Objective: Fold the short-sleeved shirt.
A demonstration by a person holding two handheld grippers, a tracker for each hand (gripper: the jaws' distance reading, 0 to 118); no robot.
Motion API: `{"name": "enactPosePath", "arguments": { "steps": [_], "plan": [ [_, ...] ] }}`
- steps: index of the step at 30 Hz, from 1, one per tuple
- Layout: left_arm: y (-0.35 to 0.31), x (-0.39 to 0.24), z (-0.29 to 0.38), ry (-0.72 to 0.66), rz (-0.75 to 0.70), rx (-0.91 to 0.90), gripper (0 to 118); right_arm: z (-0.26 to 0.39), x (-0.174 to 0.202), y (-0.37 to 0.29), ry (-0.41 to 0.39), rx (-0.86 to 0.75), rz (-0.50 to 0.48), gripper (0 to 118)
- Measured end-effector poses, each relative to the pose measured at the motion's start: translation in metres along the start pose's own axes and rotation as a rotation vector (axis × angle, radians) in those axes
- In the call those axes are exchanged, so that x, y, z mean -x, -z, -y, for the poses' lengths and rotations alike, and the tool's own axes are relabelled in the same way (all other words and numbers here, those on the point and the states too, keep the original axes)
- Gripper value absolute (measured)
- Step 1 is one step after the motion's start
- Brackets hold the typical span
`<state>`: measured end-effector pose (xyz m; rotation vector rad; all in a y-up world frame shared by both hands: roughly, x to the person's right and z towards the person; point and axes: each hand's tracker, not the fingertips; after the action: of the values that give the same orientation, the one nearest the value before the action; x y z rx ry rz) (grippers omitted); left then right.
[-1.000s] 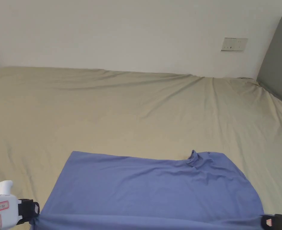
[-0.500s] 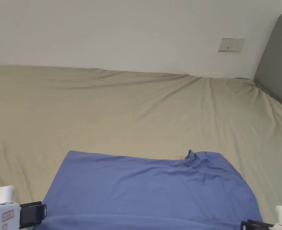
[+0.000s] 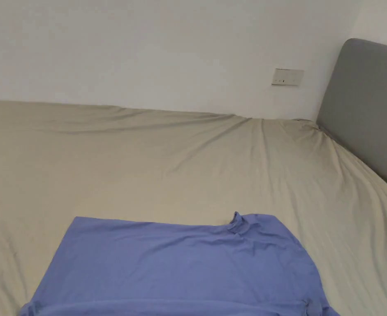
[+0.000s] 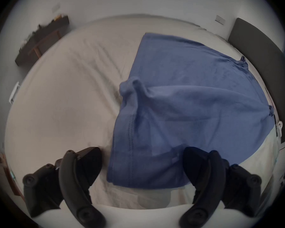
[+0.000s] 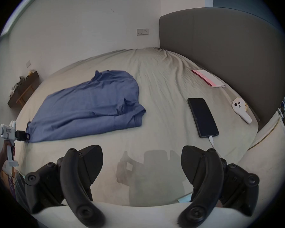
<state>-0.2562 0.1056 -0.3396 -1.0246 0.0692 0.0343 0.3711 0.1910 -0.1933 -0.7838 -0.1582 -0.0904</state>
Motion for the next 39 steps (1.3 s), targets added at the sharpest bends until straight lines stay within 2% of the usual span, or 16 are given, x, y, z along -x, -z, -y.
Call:
{"name": "enactPosePath", "arguments": {
  "steps": [1, 2, 3, 4, 8, 11, 15, 17, 20, 22, 24, 25, 27, 28, 34, 39],
  "plan": [
    [-0.002, -0.002, -0.002, -0.009, 0.01, 0.03, 92, -0.001, 0.0, 0.001, -0.013, 0.006, 0.011, 102],
    [-0.006, -0.003, -0.004, -0.002, 0.014, 0.016, 72, -0.004, 0.001, 0.002, -0.028, 0.006, 0.022, 102],
    [-0.011, -0.004, -0.006, 0.015, 0.015, -0.021, 42, -0.009, 0.002, 0.005, -0.04, 0.005, 0.029, 102],
    [-0.019, -0.006, -0.009, 0.023, 0.027, -0.051, 3, -0.014, 0.004, 0.01, -0.049, 0.009, 0.035, 102],
    [-0.013, -0.022, -0.013, 0.061, -0.011, -0.023, 5, -0.039, 0.017, 0.049, -0.1, 0.056, 0.014, 102],
    [-0.008, -0.015, -0.012, -0.003, 0.007, -0.012, 4, -0.052, 0.03, 0.095, -0.124, 0.131, -0.011, 102],
    [-0.005, -0.008, -0.01, -0.027, 0.034, -0.007, 4, -0.057, 0.052, 0.157, -0.208, 0.226, 0.042, 102],
    [-0.005, -0.012, -0.01, -0.005, 0.021, -0.01, 4, -0.054, 0.057, 0.177, -0.189, 0.282, 0.029, 103],
    [-0.006, -0.022, -0.01, 0.047, -0.016, -0.01, 4, -0.056, 0.043, 0.173, -0.052, 0.296, -0.033, 100],
    [-0.007, -0.024, -0.009, 0.062, -0.022, -0.011, 4, -0.059, 0.035, 0.163, -0.063, 0.288, -0.053, 85],
    [-0.009, -0.021, -0.013, 0.069, -0.016, -0.002, 4, -0.06, 0.037, 0.15, -0.121, 0.266, -0.123, 43],
    [-0.01, -0.02, -0.014, 0.07, -0.012, 0.001, 4, -0.059, 0.042, 0.142, -0.126, 0.263, -0.171, 14],
    [-0.015, -0.023, -0.014, 0.099, -0.02, 0.013, 4, -0.054, 0.053, 0.134, -0.213, 0.25, -0.088, 13],
    [-0.017, -0.023, -0.014, 0.103, -0.022, 0.014, 4, -0.052, 0.053, 0.133, -0.228, 0.243, -0.104, 13],
    [-0.052, 0.002, -0.019, -0.014, 0.086, 0.0, 4, -0.058, 0.033, 0.113, -0.079, 0.244, -0.18, 12],
    [-0.082, -0.008, -0.022, 0.143, 0.034, -0.049, 4, -0.069, 0.028, 0.086, -0.162, 0.213, -0.189, 12]
  ]
}}
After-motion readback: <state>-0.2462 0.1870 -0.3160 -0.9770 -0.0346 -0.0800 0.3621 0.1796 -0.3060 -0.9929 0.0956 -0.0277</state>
